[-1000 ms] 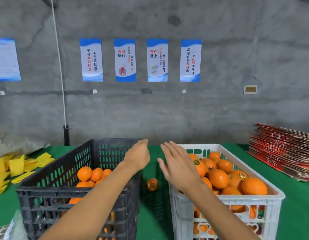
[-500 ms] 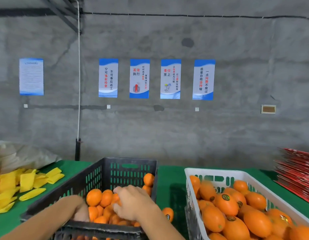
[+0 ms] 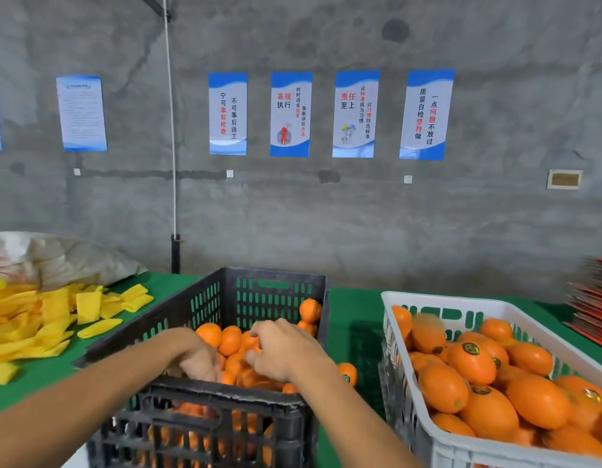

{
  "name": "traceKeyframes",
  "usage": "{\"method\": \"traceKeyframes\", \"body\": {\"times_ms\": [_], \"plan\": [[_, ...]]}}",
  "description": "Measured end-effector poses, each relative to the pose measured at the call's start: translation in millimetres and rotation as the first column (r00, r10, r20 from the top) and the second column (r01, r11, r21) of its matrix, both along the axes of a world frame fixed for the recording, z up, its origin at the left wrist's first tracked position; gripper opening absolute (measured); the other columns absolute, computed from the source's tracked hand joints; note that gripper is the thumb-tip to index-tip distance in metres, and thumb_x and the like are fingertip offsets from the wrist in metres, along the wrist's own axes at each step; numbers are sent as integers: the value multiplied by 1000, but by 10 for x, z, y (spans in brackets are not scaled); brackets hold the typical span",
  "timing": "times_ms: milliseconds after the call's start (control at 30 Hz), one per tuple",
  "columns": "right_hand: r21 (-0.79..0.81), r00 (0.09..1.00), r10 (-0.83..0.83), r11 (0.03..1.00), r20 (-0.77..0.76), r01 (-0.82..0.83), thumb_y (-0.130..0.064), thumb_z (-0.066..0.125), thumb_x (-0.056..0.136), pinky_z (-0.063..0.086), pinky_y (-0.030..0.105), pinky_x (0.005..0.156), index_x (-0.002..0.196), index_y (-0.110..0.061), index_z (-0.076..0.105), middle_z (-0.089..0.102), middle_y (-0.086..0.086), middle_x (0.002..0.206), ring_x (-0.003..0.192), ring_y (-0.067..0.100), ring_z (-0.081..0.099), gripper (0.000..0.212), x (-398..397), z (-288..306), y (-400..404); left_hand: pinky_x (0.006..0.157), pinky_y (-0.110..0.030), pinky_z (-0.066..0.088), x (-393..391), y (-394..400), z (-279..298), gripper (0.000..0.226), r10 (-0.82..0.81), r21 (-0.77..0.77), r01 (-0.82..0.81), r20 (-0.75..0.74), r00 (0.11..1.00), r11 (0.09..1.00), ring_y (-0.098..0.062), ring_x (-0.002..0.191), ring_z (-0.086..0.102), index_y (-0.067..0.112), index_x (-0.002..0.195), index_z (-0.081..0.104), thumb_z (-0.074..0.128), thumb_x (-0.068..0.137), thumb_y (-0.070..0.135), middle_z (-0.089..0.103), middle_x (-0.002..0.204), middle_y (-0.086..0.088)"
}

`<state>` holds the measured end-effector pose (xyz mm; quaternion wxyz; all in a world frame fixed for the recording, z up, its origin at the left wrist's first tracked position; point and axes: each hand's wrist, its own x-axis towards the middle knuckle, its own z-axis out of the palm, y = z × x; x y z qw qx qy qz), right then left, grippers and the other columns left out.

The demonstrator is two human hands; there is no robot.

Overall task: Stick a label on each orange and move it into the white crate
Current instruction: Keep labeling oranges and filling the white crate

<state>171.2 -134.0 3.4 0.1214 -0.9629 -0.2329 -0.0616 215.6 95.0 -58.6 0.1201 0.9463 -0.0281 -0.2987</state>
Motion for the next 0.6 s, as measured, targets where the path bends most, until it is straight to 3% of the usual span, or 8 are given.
{"method": "traceKeyframes", "body": {"times_ms": [100, 167, 233, 300, 433, 600], "plan": [[113, 998, -15, 994, 58, 8, -33, 54, 98, 48, 46, 105, 147, -21, 48, 58, 10, 143, 131, 35, 54, 50, 24, 10, -27, 60, -27, 56, -10, -373, 591, 29, 97, -318, 21, 351, 931, 948, -11, 65, 63, 20, 108, 69, 82, 82, 24, 69, 85, -2], [250, 996, -13, 968, 87, -9, -24, 55, 97, 42, 43, 112, 153, -18, 40, 50, 11, 152, 140, 31, 47, 58, -2, 60, -71, 63, -33, 61, -144, -600, 779, 26, 328, -610, 53, 496, 804, 791, -17, 77, 68, 17, 110, 71, 82, 85, 18, 72, 98, -12], [398, 995, 6, 916, 97, -44, -22, 62, 96, 39, 40, 115, 158, -16, 30, 43, 11, 156, 143, 28, 43, 70, -98, 136, -133, 71, -42, 64, -343, -775, 865, 23, 471, -797, 135, 474, 744, 589, -20, 80, 69, 12, 109, 70, 80, 88, 12, 70, 103, -18], [512, 988, -9, 856, 157, -73, -25, 70, 94, 39, 38, 114, 160, -20, 25, 41, 6, 155, 142, 23, 42, 79, -252, 180, -250, 83, -46, 63, -548, -993, 1041, 28, 479, -816, 230, 512, 713, 530, -20, 89, 69, 12, 113, 69, 81, 88, 12, 71, 107, -14], [529, 885, -144, 839, 442, -128, -25, 74, 90, 50, 37, 102, 156, -26, 34, 45, -4, 150, 132, 18, 50, 77, -663, 92, -689, 88, -24, 58, -1039, -1328, 1010, 64, 342, -753, 415, 621, 705, 512, -12, 101, 72, 23, 136, 59, 89, 79, 18, 70, 118, 3], [547, 811, -141, 800, 568, -245, -22, 81, 90, 51, 39, 105, 153, -11, 42, 48, 4, 149, 136, 19, 49, 75, -1249, -369, -1219, 92, -34, 61, -1574, -1842, 494, 72, 288, -728, 526, 669, 685, 440, -11, 107, 72, 35, 145, 49, 85, 83, 23, 63, 131, 3]]}}
